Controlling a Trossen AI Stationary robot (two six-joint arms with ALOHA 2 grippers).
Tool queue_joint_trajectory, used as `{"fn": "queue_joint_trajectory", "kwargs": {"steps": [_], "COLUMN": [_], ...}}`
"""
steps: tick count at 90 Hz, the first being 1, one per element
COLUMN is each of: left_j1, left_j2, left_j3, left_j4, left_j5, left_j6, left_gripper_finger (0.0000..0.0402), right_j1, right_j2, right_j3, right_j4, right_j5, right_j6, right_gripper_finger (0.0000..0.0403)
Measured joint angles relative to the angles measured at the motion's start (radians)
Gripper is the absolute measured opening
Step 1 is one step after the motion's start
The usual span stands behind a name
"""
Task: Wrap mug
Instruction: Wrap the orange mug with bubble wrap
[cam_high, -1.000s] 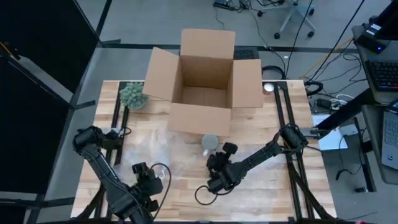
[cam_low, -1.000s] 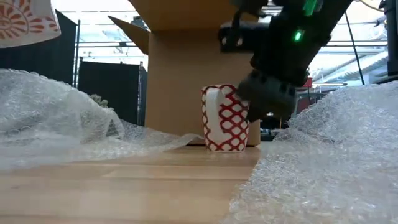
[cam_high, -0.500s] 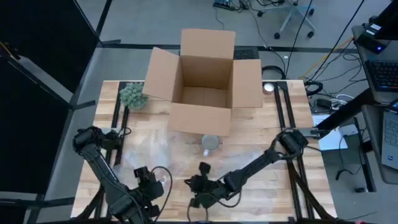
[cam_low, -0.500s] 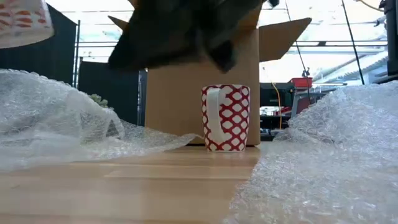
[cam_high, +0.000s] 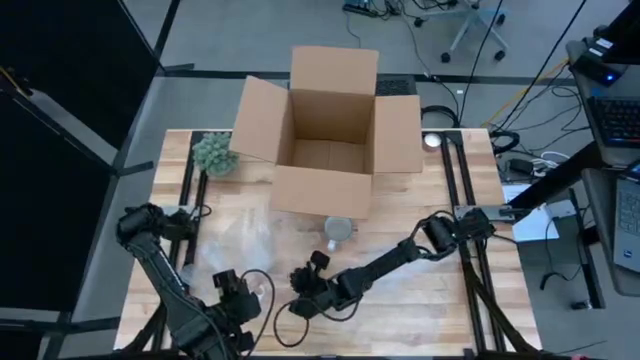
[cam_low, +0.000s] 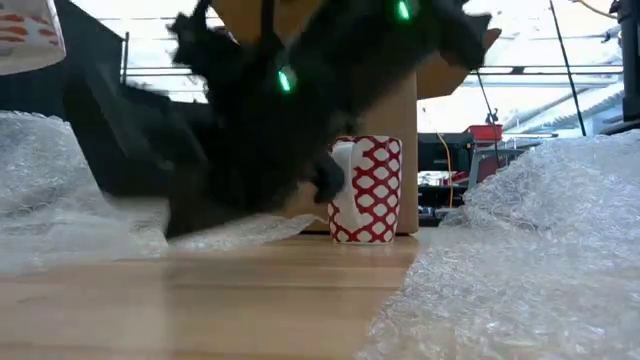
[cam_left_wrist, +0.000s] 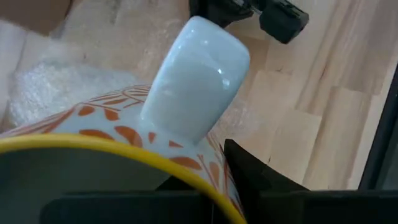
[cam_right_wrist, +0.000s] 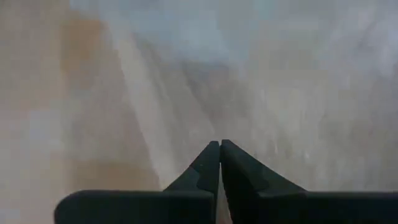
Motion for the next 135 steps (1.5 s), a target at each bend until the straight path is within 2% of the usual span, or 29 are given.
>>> {"fn": "queue_joint_trajectory", "kwargs": {"steps": [7,29,39,51,63,75,85,92,104,112,120,135], "left_j1": [0.000,-0.006,-0.014,-0.021,-0.012,0.003,0.012,0.017,0.038,0.068,0.107,0.144], "left_j2": [0.000,0.003,0.006,0.011,0.065,0.165,0.197,0.193,0.144,0.070,0.026,-0.015], "left_j3": [0.000,0.000,0.000,0.000,0.001,0.000,0.000,0.000,-0.001,-0.045,-0.061,-0.072], "left_j4": [0.000,0.039,0.142,0.348,0.399,0.400,0.310,0.149,-0.147,-0.086,-0.137,-0.121], "left_j5": [0.000,0.000,0.000,-0.017,-0.033,0.015,0.050,0.084,0.085,0.047,0.016,-0.018], "left_j6": [-0.004,-0.078,-0.072,0.032,0.055,0.056,0.045,-0.005,-0.084,-0.033,-0.043,0.025], "left_gripper_finger": [0.0013,0.0013,0.0013,0.0013,0.0013,0.0013,0.0013,0.0013,0.0013,0.0013,0.0013,0.0013], "right_j1": [0.009,0.070,0.107,0.119,0.123,0.129,0.130,0.140,0.172,0.187,0.199,0.219], "right_j2": [-0.001,-0.012,-0.012,-0.012,-0.011,-0.009,-0.009,-0.009,-0.009,-0.009,-0.009,-0.012], "right_j3": [0.004,0.010,0.024,0.025,0.029,0.039,0.039,0.039,0.039,0.039,0.039,0.041], "right_j4": [-0.038,-0.123,-0.156,-0.158,-0.152,-0.153,-0.153,-0.152,-0.151,-0.151,-0.154,-0.207], "right_j5": [-0.040,-0.049,-0.058,-0.068,-0.082,-0.093,-0.100,-0.105,-0.111,-0.118,-0.116,-0.123], "right_j6": [0.026,0.052,0.073,0.096,0.096,0.095,0.092,0.098,0.110,0.126,0.137,0.146], "right_gripper_finger": [0.0000,0.0000,0.0000,0.0000,0.0000,0.0000,0.0000,0.0000,0.0000,0.0000,0.0000,0.0000]}}
